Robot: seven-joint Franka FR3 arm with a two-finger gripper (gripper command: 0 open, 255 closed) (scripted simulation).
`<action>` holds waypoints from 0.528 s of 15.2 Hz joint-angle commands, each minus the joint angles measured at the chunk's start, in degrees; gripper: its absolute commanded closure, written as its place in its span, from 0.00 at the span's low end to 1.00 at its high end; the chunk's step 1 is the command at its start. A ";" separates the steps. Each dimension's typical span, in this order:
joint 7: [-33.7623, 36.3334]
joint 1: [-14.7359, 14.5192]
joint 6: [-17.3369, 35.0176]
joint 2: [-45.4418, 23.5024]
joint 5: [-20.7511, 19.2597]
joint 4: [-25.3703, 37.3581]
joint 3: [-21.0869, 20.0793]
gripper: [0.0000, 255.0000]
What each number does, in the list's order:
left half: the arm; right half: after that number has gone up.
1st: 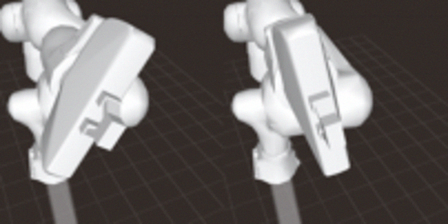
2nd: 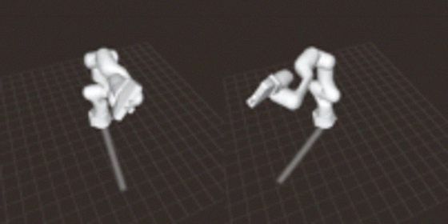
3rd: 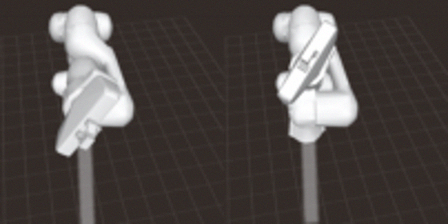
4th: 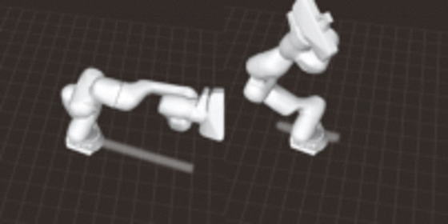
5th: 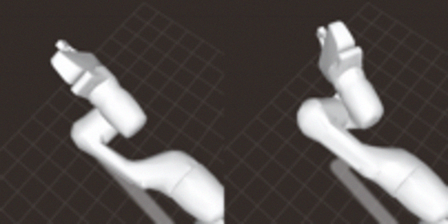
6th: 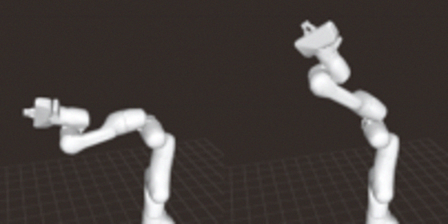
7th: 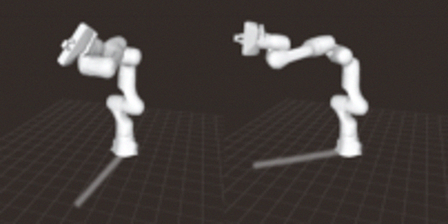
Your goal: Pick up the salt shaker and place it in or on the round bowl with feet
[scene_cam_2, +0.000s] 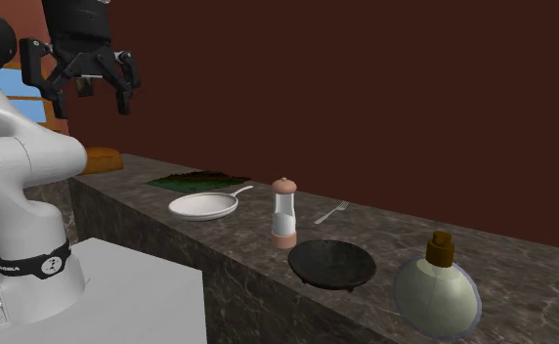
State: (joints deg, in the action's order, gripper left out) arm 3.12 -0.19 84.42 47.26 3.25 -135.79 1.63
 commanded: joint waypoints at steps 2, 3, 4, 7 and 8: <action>1.33 -0.41 0.93 -0.77 0.75 -0.11 -1.39 0.00; 2.65 -0.80 1.86 -1.63 1.47 -0.14 -2.77 0.00; 3.97 -1.19 2.81 -2.57 2.16 -0.10 -4.14 0.00; 7.88 -2.26 5.67 -5.86 3.96 0.46 -8.21 0.00; 9.18 -2.57 6.62 -7.11 4.46 0.79 -9.55 0.00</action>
State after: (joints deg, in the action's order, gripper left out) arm 10.74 -2.37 89.74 41.62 7.03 -135.26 -6.35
